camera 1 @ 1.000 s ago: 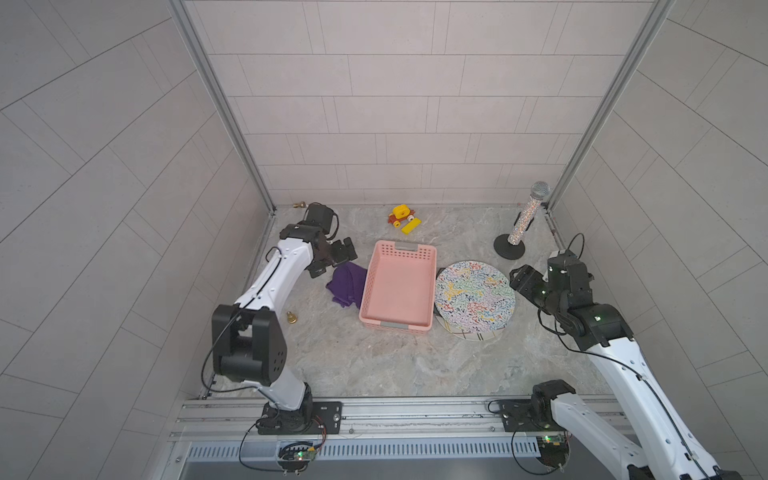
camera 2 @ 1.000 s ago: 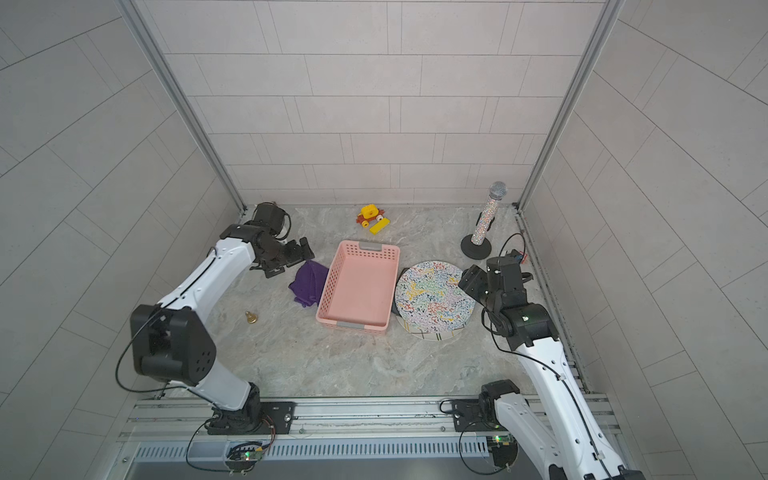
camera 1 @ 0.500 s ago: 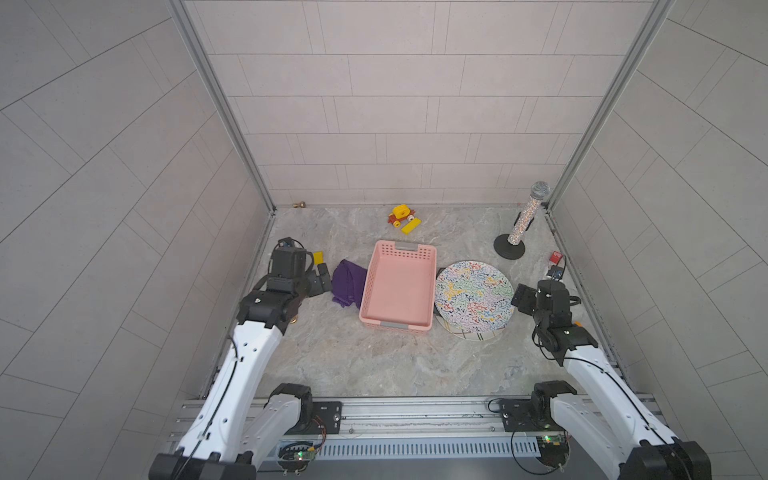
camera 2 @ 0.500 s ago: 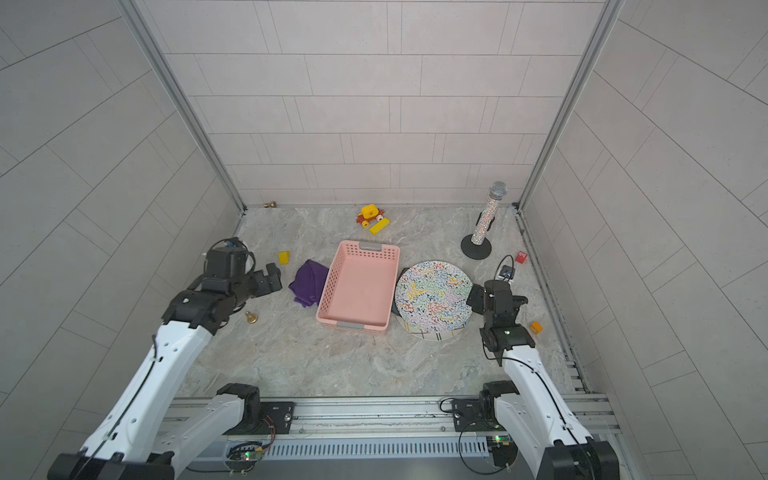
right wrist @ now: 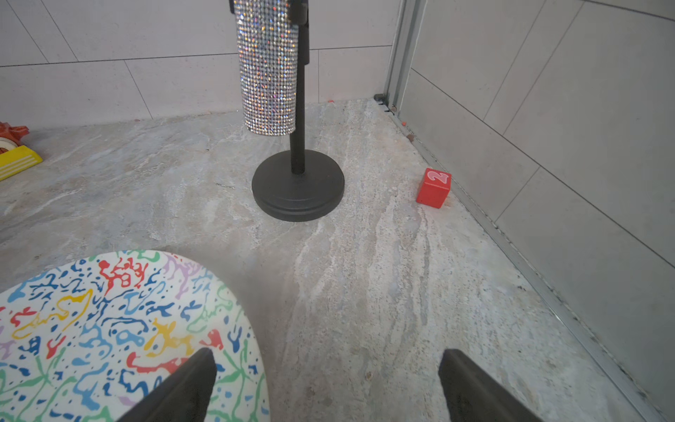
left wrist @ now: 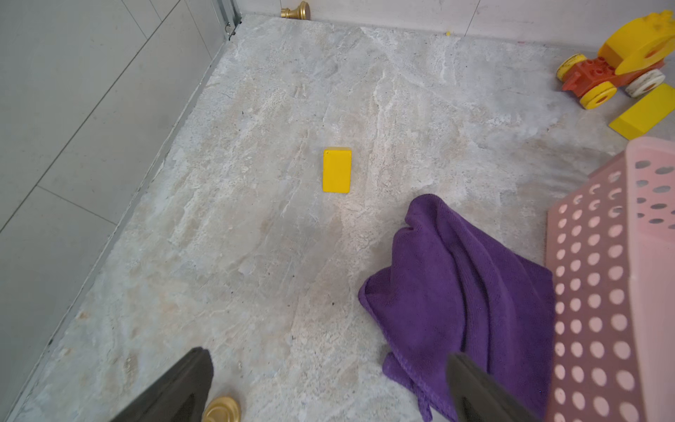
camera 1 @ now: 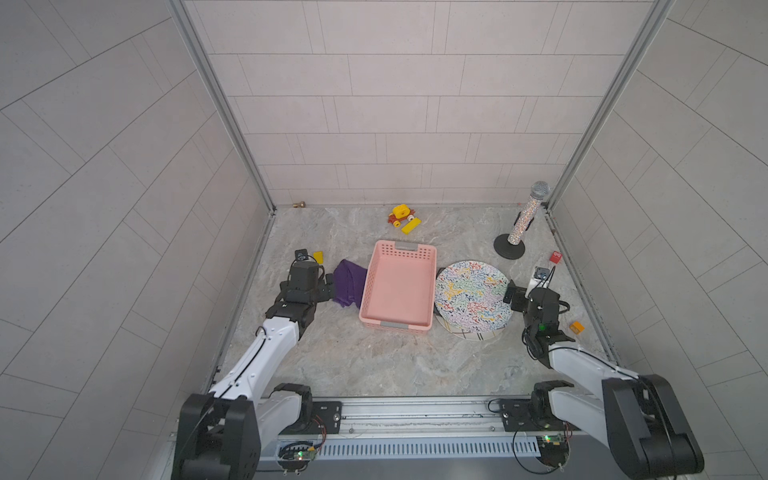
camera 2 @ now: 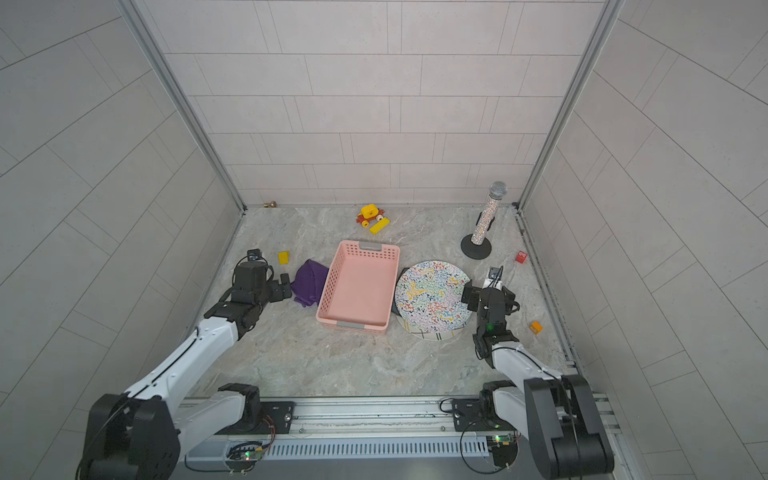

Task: Wipe the wet plate dry
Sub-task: Reset both arms

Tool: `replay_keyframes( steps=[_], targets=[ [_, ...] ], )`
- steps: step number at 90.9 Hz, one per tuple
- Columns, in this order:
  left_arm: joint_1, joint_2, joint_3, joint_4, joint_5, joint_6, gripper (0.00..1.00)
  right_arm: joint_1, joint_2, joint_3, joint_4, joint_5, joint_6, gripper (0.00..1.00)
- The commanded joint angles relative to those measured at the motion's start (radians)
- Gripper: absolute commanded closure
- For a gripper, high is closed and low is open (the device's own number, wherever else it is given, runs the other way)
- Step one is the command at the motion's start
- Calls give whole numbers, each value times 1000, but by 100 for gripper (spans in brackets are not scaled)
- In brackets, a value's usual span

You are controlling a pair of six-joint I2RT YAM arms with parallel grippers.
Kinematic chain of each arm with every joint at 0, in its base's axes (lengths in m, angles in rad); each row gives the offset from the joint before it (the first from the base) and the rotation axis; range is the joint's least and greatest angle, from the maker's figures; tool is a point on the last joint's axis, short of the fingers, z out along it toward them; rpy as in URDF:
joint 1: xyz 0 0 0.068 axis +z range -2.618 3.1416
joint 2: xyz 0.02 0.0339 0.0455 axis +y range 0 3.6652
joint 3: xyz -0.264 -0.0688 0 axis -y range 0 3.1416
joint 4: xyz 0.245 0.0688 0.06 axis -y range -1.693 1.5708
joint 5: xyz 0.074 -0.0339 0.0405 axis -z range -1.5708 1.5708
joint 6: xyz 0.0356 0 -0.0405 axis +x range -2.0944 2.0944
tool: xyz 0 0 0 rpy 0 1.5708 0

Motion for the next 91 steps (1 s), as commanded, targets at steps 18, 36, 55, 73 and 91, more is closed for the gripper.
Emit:
replay_keyframes(
  steps=[18, 36, 55, 73, 91],
  targets=[
    [27, 174, -22, 320, 102, 31, 0, -28, 347, 94, 393, -38, -56, 0],
    [63, 269, -27, 455, 146, 28, 0, -52, 383, 114, 395, -46, -35, 0],
    [104, 397, 25, 533, 224, 19, 0, -49, 379, 140, 342, -41, -37, 0],
    [106, 438, 42, 532, 293, 45, 0, -50, 381, 140, 343, -41, -38, 0],
    [103, 413, -23, 627, 364, 82, 0, -49, 381, 139, 343, -41, -38, 0]
  ],
)
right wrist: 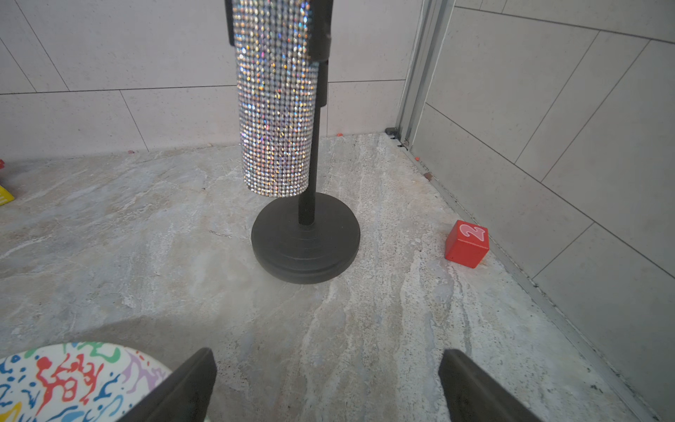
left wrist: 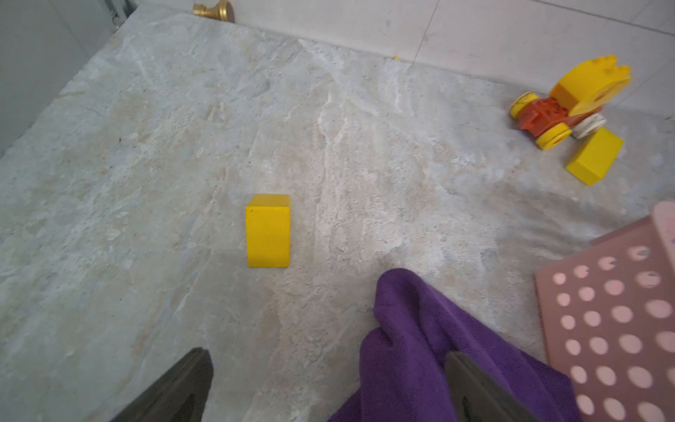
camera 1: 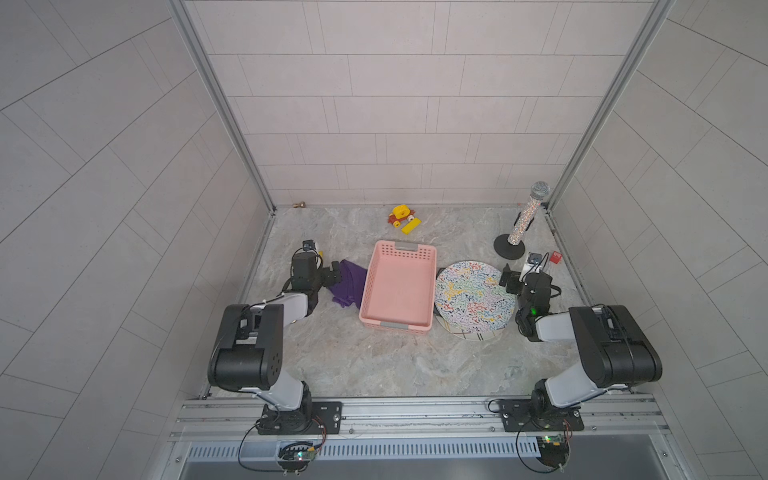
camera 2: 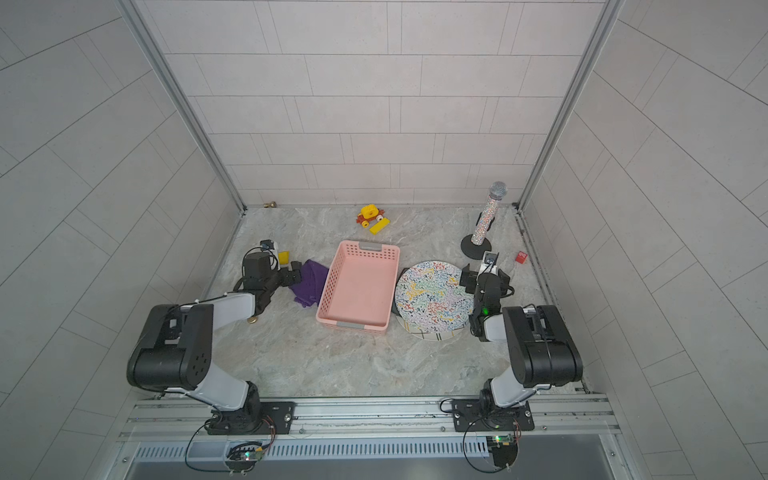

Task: Wipe the wet plate dry
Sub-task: Reset both arms

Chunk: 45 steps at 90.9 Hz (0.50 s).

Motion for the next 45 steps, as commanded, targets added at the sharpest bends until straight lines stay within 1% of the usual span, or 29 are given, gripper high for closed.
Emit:
replay_keyframes(
  steps=[1, 21, 27, 34, 41, 45],
  targets=[
    [3, -24, -36, 75, 61, 34, 0, 1, -11, 9, 3, 0, 6, 0],
    [-5, -18, -34, 78, 47, 39, 0, 1, -11, 9, 3, 0, 6, 0],
    [-6, -19, -47, 102, 26, 34, 0, 1, -11, 9, 3, 0, 7, 0],
    [-6, -31, -99, 195, 5, 28, 0, 2, -11, 9, 3, 0, 6, 0],
    [-9, -4, -190, 390, 19, 32, 0, 2, -11, 9, 3, 0, 6, 0],
    [-10, 7, -191, 384, 18, 34, 0, 1, -11, 9, 3, 0, 7, 0]
  ],
)
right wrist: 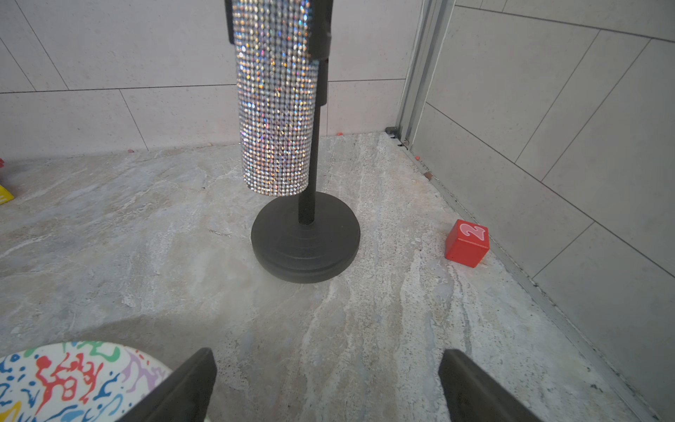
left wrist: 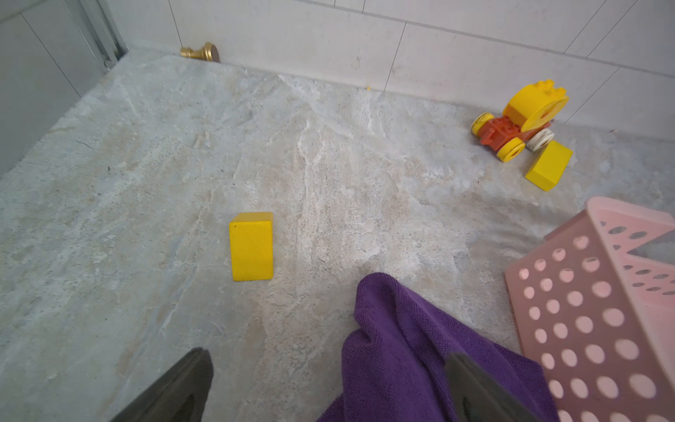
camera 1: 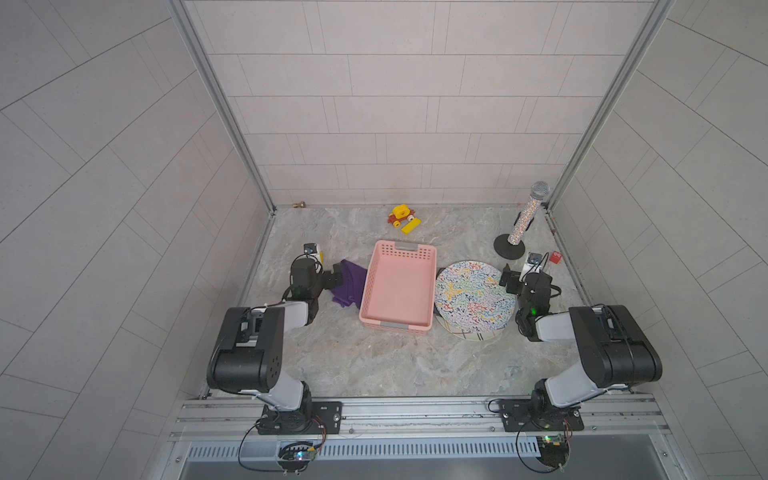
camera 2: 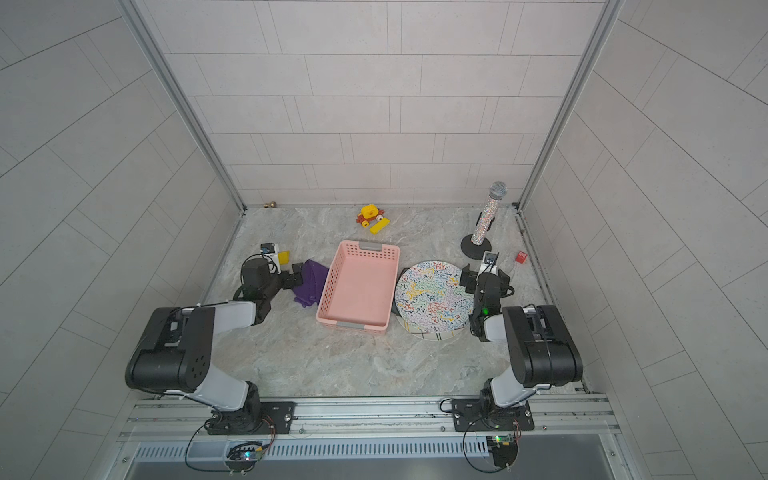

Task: Wipe the wet plate dry
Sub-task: Reset both arms

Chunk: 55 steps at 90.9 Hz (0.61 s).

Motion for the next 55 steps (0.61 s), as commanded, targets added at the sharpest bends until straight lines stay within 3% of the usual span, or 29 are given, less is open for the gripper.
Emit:
replay_keyframes(
  steps=[1, 5, 55],
  targets=[
    [-8, 18, -51, 139, -1, 15, 0, 2, -11, 9, 5, 0, 6, 0],
    [-9, -7, -24, 59, -3, 20, 0, 2, -10, 9, 5, 0, 6, 0],
    [-16, -18, -37, 81, -14, 22, 0, 2, -11, 9, 5, 0, 6, 0]
  ],
)
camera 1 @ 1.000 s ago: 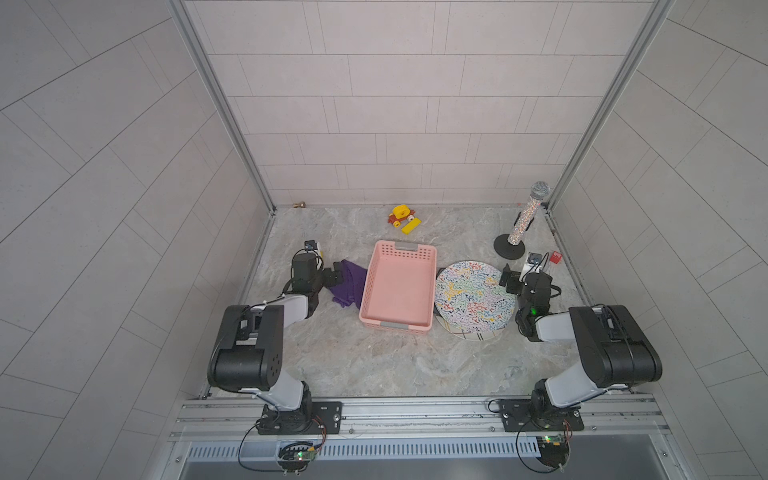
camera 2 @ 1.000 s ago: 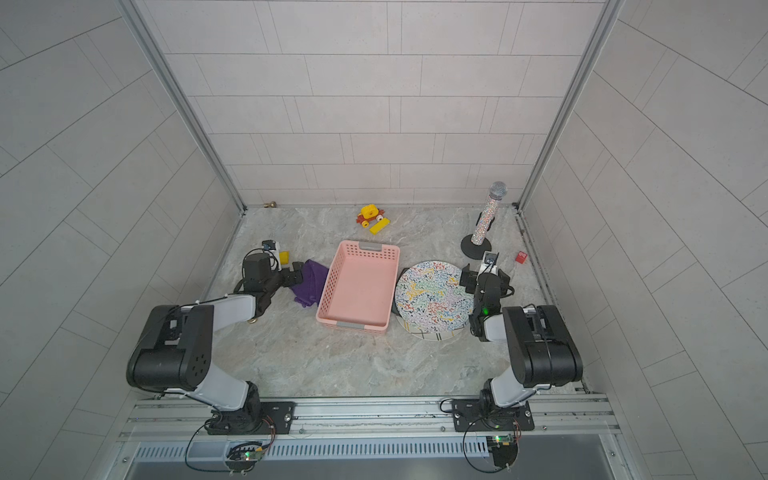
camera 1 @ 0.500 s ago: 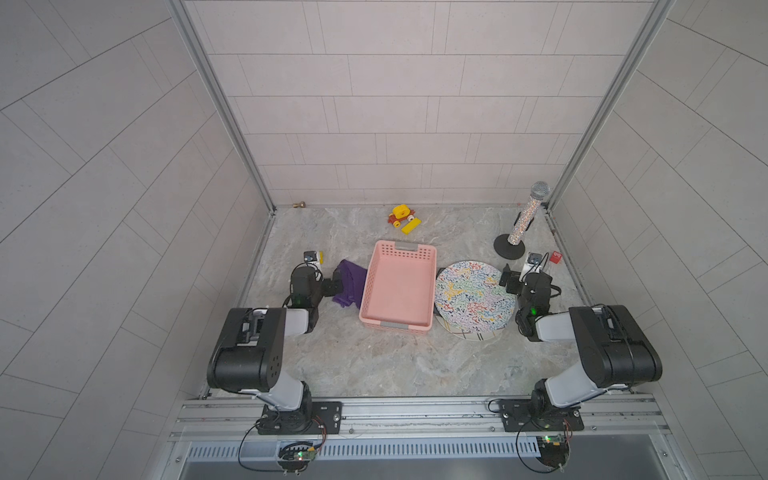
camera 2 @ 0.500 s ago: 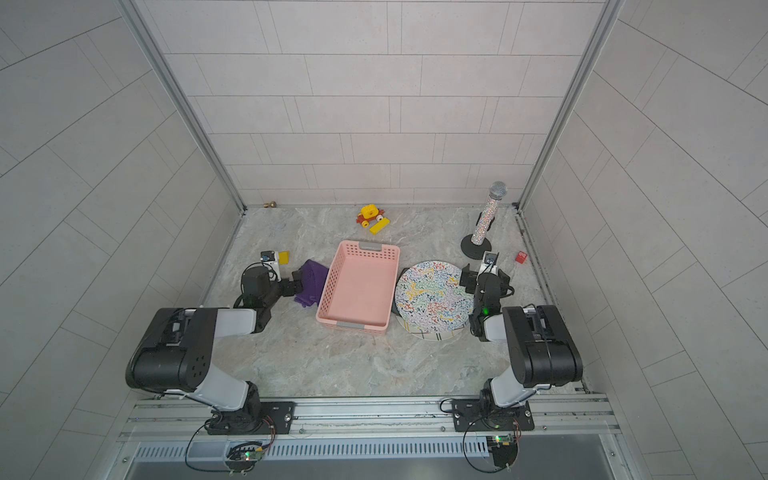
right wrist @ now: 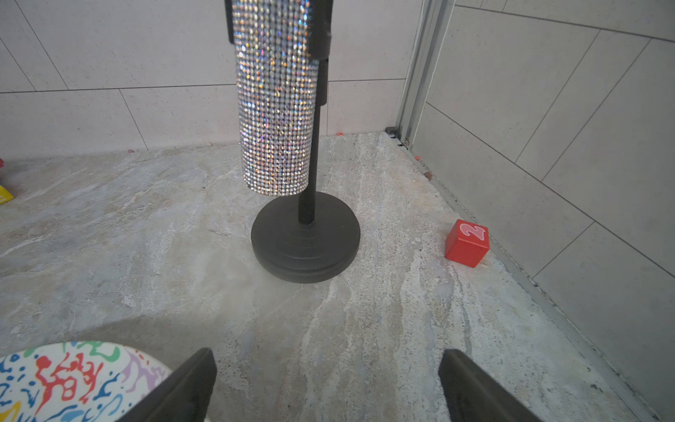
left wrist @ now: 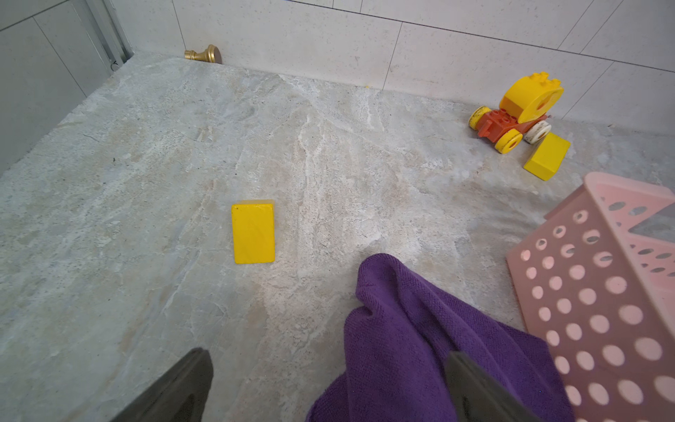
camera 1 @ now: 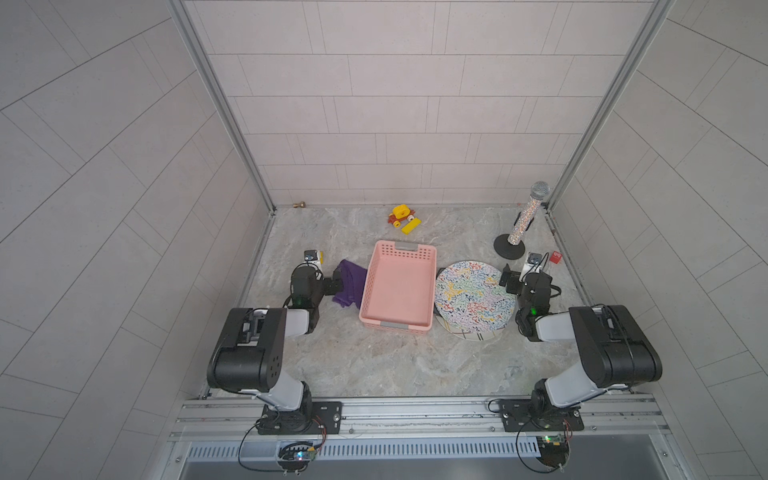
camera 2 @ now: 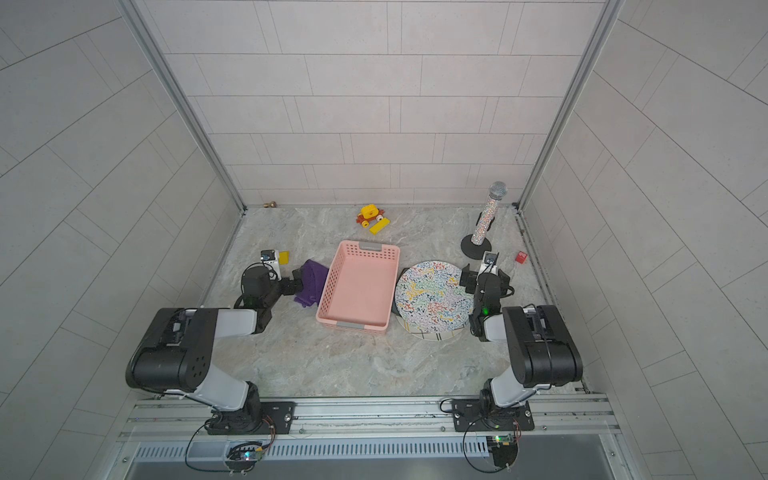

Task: Wipe the wet plate dry
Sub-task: Reset both arms

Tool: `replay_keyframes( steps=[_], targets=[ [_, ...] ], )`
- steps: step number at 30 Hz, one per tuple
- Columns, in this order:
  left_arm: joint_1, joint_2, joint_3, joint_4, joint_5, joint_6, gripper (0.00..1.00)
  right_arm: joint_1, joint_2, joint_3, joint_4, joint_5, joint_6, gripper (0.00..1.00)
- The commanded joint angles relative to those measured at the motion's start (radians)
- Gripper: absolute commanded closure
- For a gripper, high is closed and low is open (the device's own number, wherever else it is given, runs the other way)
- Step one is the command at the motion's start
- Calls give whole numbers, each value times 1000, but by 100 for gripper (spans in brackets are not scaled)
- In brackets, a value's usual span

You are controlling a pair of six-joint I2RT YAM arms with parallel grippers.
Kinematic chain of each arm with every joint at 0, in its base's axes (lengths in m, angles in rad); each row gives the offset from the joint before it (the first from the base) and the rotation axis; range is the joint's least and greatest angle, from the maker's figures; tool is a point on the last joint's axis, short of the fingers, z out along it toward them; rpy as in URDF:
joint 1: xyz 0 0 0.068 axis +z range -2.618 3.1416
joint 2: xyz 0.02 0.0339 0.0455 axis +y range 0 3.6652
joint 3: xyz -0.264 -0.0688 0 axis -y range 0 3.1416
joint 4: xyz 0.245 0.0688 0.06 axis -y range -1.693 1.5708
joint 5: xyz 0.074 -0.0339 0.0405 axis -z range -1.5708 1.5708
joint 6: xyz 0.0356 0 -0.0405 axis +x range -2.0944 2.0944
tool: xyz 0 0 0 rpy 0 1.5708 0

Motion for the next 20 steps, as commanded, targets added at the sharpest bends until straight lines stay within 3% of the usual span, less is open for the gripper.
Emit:
replay_keyframes(
  steps=[1, 20],
  targets=[
    [-5, -21, 1, 21, -2, 13, 0, 2, -11, 9, 6, -1, 6, 0],
    [-5, -21, 1, 21, -2, 12, 0, 4, -11, 10, 2, -1, 4, 0]
  ],
)
